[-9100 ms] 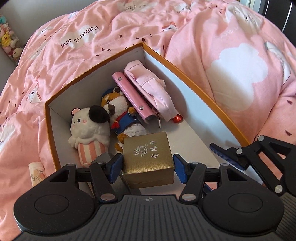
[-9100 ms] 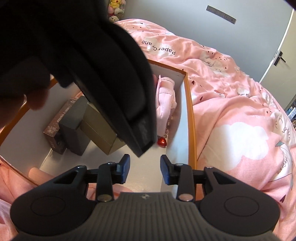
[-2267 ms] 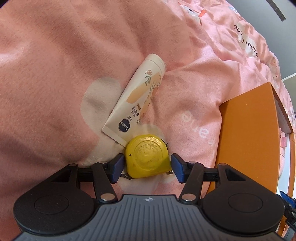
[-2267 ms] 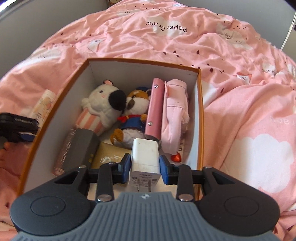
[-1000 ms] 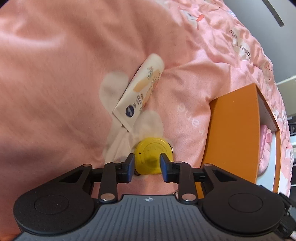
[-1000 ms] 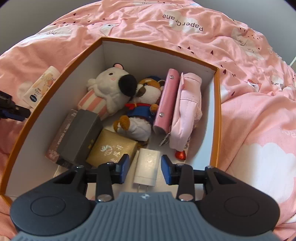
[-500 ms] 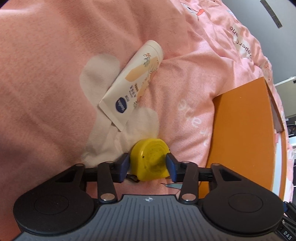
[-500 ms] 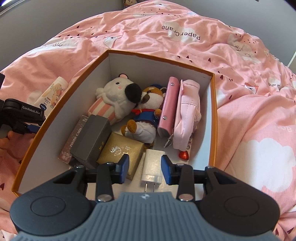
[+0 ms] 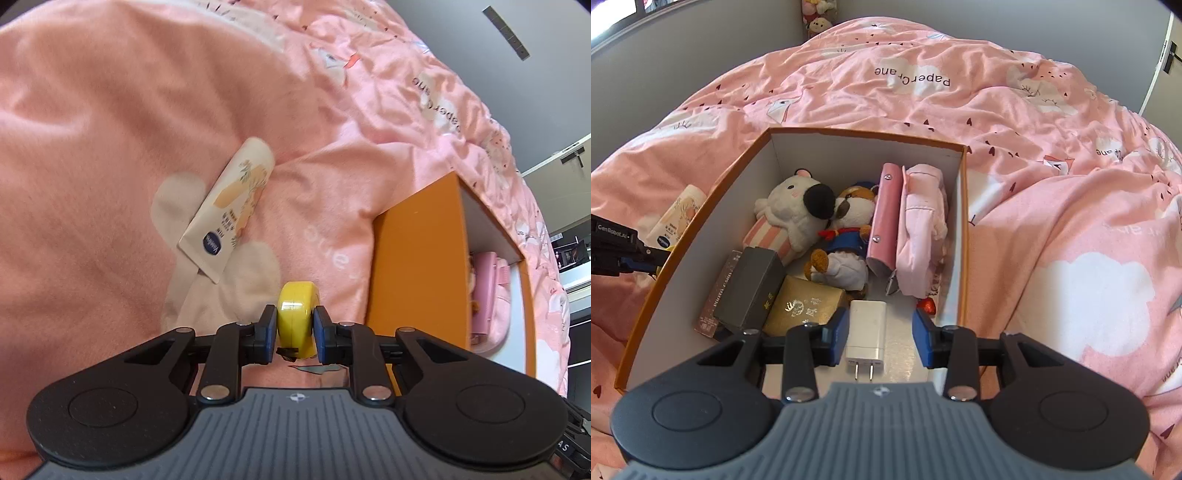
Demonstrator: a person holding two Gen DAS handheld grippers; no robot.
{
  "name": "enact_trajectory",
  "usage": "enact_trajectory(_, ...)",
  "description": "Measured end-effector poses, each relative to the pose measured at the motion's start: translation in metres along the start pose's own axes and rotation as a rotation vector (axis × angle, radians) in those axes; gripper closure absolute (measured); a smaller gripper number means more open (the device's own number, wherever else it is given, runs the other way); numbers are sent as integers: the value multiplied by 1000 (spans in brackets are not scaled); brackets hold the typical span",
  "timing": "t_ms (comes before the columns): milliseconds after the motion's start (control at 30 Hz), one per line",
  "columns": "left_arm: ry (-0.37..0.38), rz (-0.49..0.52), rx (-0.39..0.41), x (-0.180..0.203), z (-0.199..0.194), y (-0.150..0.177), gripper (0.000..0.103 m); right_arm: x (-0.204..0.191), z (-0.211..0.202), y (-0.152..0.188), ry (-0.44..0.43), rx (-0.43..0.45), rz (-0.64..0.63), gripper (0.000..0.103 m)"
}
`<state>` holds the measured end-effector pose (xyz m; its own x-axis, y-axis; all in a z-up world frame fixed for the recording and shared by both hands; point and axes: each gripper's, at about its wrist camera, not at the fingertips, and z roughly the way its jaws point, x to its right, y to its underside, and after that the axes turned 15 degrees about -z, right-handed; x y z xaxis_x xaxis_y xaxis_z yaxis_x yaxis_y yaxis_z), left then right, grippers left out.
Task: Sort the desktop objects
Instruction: 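Carry the yellow tape measure into the box and open the left tool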
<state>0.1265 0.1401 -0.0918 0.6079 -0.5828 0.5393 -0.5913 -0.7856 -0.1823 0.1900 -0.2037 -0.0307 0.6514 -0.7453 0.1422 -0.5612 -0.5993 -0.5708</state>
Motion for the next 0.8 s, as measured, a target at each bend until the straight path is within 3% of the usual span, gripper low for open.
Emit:
enact_trajectory(233, 107, 94, 72, 43, -50, 11, 80, 18, -20, 7, -8, 66, 63, 70)
enact_trajectory(367, 189, 183, 67, 78, -66, 23, 80, 23, -29, 8, -2, 99, 89, 75)
enact_trajectory(533, 245, 273, -22, 120, -55, 47, 80, 37, -36, 14, 46, 126, 148, 75)
enact_trajectory(800, 278, 333, -179, 170, 7, 79, 80, 62, -36, 31, 82, 132, 267, 75)
